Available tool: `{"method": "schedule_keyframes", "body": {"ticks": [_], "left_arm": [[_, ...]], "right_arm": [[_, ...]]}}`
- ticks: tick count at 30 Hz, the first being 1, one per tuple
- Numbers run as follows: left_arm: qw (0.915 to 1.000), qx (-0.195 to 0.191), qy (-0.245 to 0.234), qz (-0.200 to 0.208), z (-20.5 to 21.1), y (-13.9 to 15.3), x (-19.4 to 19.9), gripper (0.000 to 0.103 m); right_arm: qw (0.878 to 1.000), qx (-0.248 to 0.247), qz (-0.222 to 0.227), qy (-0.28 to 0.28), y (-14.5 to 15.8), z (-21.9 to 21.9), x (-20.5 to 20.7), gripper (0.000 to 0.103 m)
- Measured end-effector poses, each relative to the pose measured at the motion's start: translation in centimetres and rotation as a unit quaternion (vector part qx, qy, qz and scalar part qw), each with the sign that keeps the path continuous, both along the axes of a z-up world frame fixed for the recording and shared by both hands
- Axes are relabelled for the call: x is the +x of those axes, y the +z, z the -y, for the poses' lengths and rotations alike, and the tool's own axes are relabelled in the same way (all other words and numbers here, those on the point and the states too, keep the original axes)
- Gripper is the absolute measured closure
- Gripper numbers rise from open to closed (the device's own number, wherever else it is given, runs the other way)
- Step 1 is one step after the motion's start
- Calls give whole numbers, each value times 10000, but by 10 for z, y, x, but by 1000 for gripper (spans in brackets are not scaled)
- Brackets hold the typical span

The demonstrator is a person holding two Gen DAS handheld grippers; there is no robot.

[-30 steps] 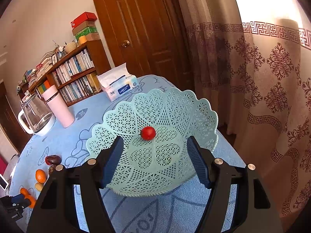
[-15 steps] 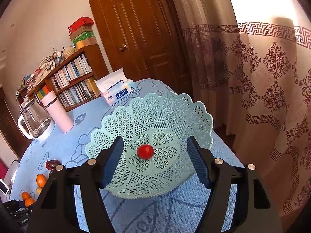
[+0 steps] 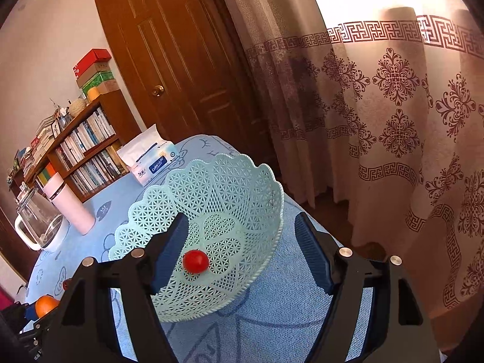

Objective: Organize fruits
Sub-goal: 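Carry the orange into the green basket and open the left gripper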

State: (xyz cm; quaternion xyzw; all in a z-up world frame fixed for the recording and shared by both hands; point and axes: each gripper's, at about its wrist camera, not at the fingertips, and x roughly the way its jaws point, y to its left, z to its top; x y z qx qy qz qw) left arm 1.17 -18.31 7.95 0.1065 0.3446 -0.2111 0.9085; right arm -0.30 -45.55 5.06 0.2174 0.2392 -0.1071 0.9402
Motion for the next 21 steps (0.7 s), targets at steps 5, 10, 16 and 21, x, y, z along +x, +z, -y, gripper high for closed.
{"method": "schedule_keyframes", "body": {"ticks": [5,10,16,21], "left_arm": [[9995,-194,-218,-77,39,0,28,62],[9994,-200,-247,-98,60,-7,49,62],[9995,-115,-246,-149,72,-16,62,62],[9996,-84,-254,-74,75,-19,63,52]], "right_arm": [[9999,-33,-94,-55,-2,0,1,27],[9997,-146,-127,-124,-2,-3,2,20],[9991,-381,-123,-108,1,-9,2,19],[9989,-439,-121,-123,1,-10,1,14]]}}
